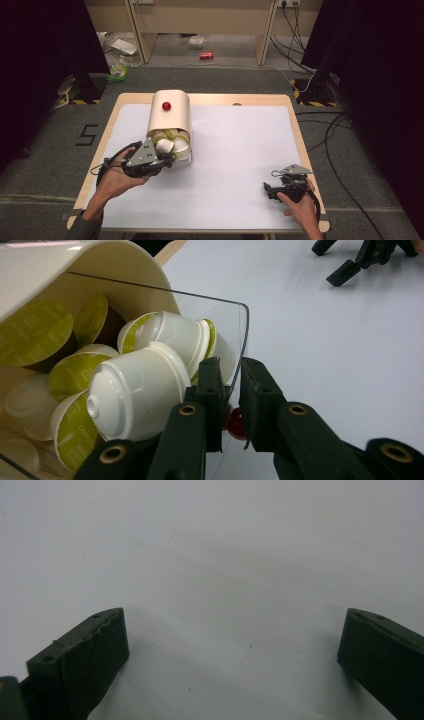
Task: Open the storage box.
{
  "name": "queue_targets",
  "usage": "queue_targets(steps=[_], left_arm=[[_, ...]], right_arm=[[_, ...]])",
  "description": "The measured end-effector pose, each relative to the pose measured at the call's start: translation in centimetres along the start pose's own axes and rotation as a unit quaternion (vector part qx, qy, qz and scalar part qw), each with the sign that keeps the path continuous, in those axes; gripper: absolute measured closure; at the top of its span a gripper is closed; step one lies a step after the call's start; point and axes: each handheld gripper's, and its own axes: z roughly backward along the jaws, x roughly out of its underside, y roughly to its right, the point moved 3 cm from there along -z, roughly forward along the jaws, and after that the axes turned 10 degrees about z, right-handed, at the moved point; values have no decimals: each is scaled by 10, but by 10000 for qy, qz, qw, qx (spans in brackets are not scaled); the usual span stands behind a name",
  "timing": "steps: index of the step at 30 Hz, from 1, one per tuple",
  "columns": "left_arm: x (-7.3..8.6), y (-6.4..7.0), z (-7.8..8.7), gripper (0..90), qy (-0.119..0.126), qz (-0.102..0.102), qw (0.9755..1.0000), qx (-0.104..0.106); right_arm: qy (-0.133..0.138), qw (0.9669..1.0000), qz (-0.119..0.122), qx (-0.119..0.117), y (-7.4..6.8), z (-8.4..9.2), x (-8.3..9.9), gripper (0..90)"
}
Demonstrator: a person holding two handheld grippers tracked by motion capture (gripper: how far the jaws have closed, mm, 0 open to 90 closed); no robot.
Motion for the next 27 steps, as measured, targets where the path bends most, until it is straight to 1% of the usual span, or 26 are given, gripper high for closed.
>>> queue_targets(steps=[6,9,11,15,24,27], left_arm=[[1,3,2,789,11,23,10000,-49],[3,6,3,794,11,74,10000,52],[4,7,4,795,14,88,9999,49],[6,8,7,798,69,156,9998,32],[7,8,9,803,62,250,9996,67],[7,6,9,799,66,359,9993,104]], right_arm=[[-1,10000,-1,1,0,0,0,5],[-1,10000,-1,0,0,0,0,5],[0,10000,0,0,0,0,0,5],[-1,10000,1,0,0,0,0,5],[-1,10000,1,0,0,0,0,4],[0,10000,3,-1,0,0,0,4]])
